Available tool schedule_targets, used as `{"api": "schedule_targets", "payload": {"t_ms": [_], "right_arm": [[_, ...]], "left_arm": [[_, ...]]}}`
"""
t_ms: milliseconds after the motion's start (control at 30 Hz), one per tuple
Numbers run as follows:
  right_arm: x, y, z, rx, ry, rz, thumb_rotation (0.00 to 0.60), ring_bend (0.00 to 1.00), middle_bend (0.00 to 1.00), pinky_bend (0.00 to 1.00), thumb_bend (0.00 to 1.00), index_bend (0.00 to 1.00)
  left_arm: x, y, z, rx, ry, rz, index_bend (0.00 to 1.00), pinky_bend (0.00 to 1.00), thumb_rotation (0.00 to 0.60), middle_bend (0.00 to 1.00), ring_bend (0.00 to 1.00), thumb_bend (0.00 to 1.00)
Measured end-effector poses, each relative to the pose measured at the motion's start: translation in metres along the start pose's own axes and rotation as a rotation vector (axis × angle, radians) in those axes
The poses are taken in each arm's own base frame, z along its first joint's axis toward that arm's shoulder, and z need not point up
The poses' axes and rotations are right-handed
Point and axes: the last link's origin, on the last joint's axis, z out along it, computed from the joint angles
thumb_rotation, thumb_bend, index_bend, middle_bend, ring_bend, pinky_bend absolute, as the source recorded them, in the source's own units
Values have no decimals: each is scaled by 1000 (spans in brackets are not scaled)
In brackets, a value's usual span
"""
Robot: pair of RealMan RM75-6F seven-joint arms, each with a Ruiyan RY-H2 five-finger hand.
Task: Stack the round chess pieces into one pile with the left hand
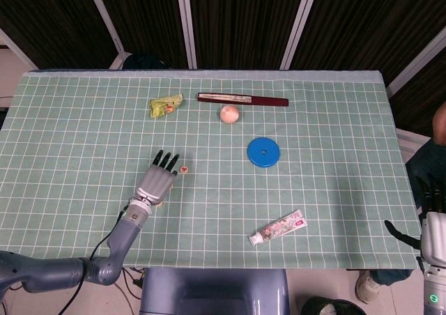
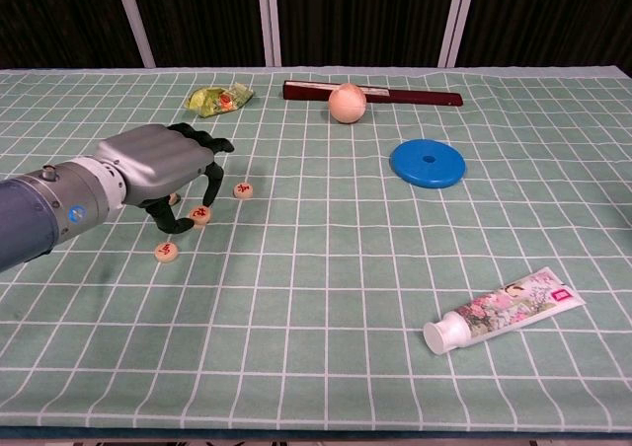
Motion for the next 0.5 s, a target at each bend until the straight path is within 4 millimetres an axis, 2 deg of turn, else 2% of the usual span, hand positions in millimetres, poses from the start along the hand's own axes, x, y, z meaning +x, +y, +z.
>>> {"api": "schedule_targets", "payload": {"t_ms": [500], "right_arm": [[0,0,0,-3,1,0,600,0,13,0,232,92]], "left_arm": [[4,-10,-1,32,16,1,400,0,600,0,0,294]]}}
